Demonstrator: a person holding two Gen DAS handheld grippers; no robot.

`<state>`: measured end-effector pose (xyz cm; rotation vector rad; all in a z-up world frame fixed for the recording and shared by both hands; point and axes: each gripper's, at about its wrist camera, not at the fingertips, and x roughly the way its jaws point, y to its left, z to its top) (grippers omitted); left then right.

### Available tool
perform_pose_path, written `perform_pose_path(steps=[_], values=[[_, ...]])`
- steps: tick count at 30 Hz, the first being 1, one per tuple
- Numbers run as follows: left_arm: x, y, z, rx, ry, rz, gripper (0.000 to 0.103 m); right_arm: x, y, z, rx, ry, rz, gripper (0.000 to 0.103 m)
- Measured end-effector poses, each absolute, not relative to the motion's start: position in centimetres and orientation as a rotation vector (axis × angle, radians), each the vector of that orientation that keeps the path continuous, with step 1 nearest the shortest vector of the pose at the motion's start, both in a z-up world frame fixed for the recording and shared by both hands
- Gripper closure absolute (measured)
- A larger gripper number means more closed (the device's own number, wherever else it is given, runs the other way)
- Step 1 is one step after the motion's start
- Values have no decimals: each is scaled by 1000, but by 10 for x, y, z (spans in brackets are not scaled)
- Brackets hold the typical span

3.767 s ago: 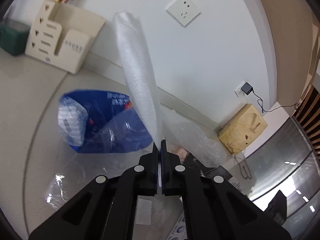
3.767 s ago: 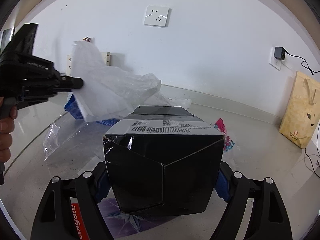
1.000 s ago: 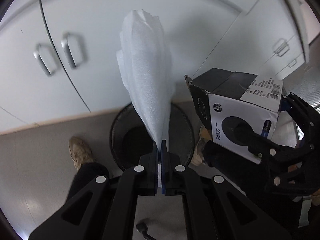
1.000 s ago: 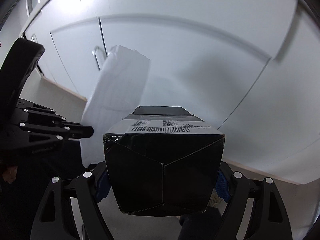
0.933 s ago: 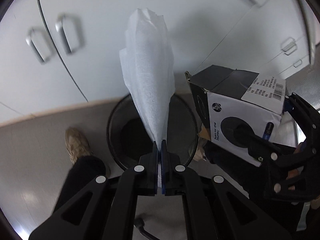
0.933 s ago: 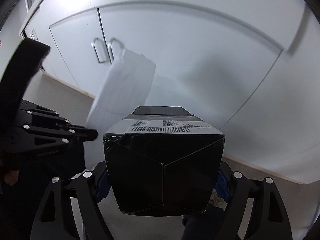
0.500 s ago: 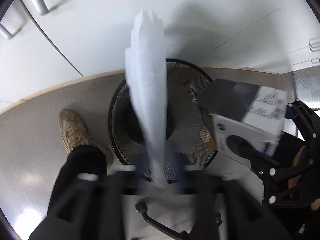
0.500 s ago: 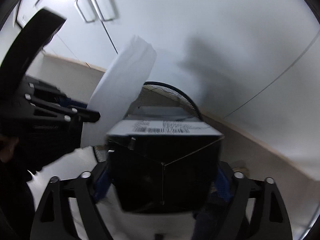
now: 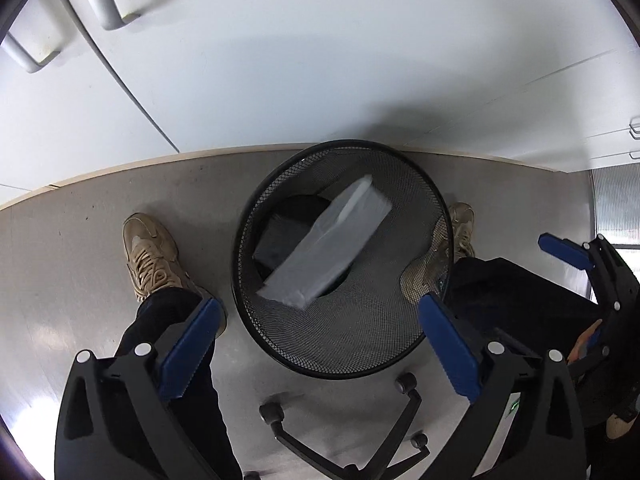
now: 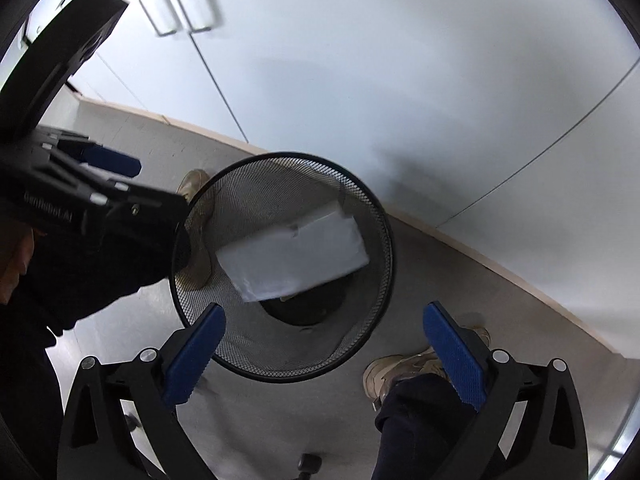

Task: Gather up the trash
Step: 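Raise both tools back toward the counter items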

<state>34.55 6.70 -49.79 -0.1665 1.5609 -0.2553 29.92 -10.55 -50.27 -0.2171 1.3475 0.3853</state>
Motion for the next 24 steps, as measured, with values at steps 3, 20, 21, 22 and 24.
perform_pose_path(steps=[3,20,21,22,24], values=[[342,73,-503,-175,1550,-266,4,298,-109,-495,-187,1335,395,3],[315,106,-277,-81,1143,-457,4,291,-90,-304,-192,1003,491,3],[310,105,-258,-56,1112,-489,4,289,-89,-288,-192,973,498,3],[306,104,-240,-28,1082,-515,4,286,-88,-274,-189,946,513,3],[298,101,-210,29,1025,-546,4,281,-87,-244,-191,888,529,4]])
